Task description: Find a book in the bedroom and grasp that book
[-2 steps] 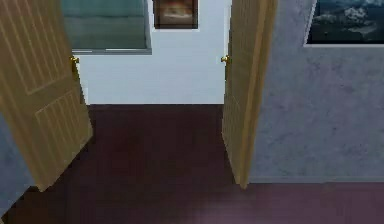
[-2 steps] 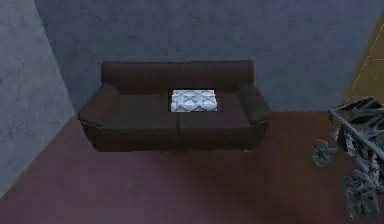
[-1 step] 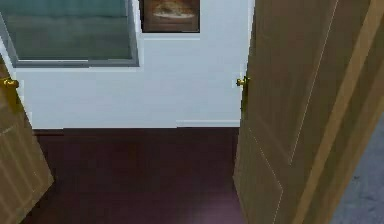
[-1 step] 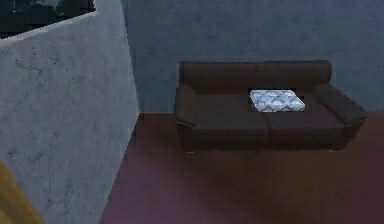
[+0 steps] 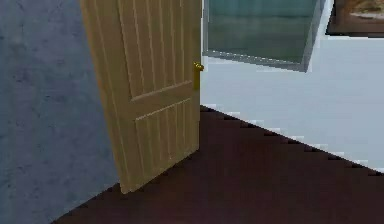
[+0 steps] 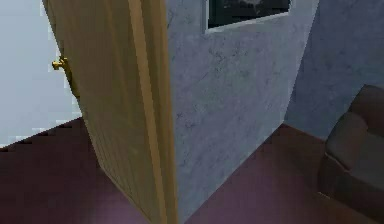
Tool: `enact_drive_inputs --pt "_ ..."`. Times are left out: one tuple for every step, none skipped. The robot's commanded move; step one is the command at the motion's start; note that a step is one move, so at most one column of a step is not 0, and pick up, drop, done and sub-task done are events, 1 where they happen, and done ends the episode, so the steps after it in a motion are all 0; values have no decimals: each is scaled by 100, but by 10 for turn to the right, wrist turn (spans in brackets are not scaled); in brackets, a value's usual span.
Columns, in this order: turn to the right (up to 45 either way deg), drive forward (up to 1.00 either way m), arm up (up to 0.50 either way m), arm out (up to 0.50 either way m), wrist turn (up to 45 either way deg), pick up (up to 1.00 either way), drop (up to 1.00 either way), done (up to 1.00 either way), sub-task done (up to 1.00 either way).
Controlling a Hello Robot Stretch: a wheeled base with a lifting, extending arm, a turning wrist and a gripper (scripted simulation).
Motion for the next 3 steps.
enact_drive_inputs --pt "-180 0 0 0 0 0 0 0 0" --pt "0 20 0 0 0 0 0 0 0" --pt "390 0 0 0 0 0 0 0 0"
